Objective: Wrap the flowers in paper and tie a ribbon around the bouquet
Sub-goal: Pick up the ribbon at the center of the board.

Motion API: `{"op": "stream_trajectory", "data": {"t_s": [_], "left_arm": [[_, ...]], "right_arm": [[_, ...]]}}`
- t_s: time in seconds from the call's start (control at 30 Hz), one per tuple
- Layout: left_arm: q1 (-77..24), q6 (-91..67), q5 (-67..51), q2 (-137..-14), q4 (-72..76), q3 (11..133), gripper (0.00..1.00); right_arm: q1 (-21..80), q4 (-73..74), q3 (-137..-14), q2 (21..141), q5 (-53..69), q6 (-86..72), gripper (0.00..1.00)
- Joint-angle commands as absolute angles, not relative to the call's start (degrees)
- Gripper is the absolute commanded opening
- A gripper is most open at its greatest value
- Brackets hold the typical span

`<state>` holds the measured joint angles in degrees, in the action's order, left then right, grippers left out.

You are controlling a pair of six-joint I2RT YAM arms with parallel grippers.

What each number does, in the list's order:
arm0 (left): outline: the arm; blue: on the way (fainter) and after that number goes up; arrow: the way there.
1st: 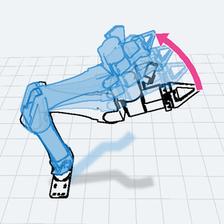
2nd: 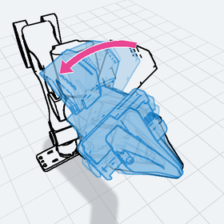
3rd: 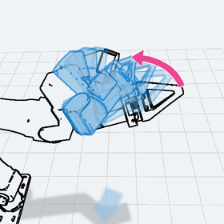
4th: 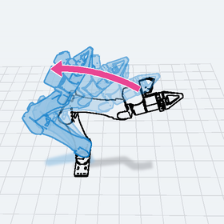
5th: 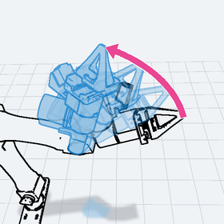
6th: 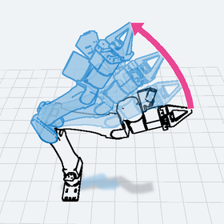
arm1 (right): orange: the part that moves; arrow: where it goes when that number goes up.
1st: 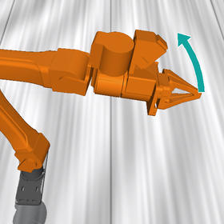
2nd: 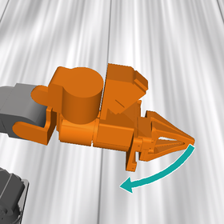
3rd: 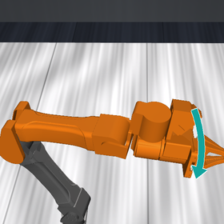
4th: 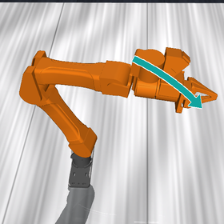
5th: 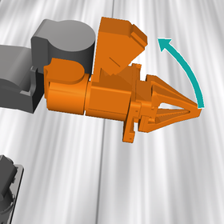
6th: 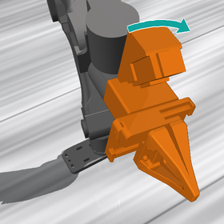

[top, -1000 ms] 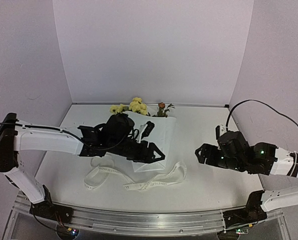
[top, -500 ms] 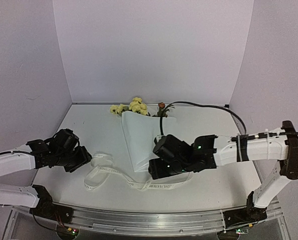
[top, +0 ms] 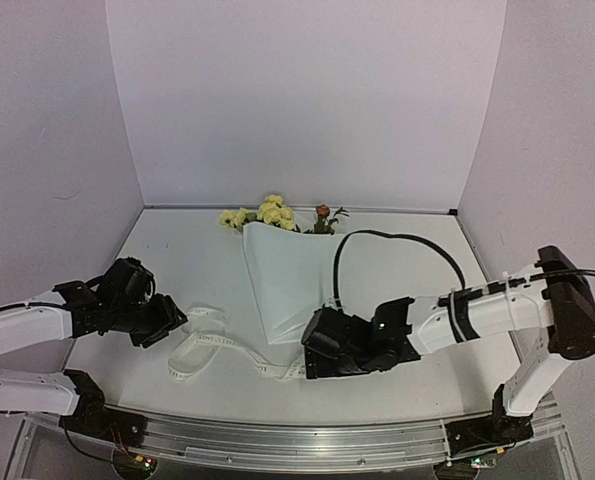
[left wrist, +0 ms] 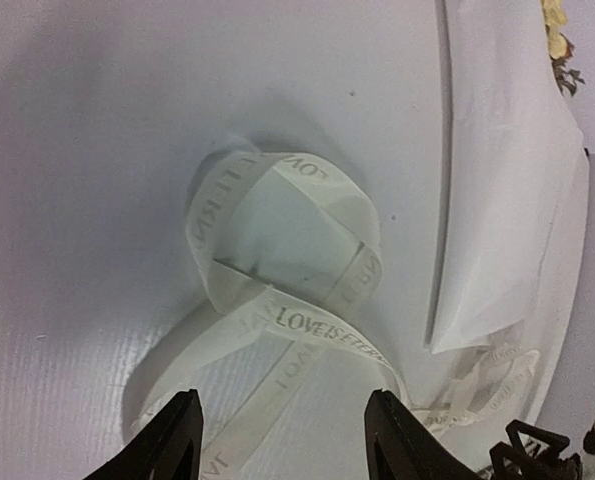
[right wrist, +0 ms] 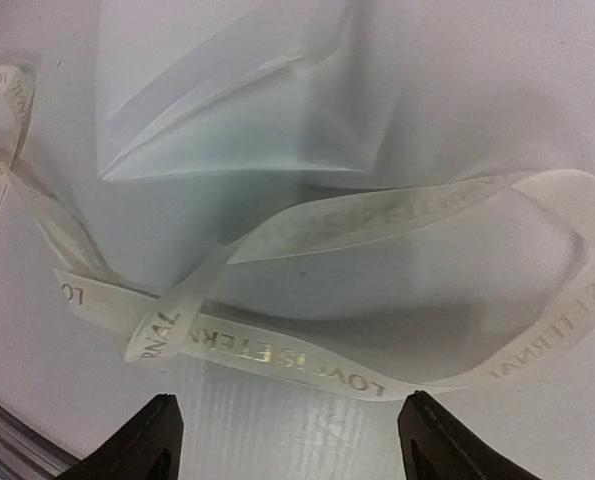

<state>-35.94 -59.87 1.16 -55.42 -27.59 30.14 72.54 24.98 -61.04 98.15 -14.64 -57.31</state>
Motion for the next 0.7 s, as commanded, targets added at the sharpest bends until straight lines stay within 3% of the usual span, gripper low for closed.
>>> {"op": "stream_trajectory", "data": {"t_s": [0.0, 0.13, 0.47, 0.67], "left_arm": [[-36.1, -62.5, -6.9, -54.4, -22.3, 29.6, 0.57], [-37.6, -66.5, -5.8, -54.9, -20.5, 28.7, 0.57], [-47.1, -77.8, 2.9, -60.6, -16.0, 28.8, 0.57], [-45.4, -69.2, 19.7, -64.8, -27.0, 37.3, 0.61]], "right_arm": [[71.1, 28.9, -53.8, 88.0, -24.4, -65.9, 0.72], [70.5, 30.4, -48.6, 85.2, -24.2, -72.8, 0.67], [64.6, 28.3, -46.0, 87.0, -23.4, -77.2, 0.79], [63.3, 26.4, -45.8, 89.3, -22.2, -76.9, 0.77]]}}
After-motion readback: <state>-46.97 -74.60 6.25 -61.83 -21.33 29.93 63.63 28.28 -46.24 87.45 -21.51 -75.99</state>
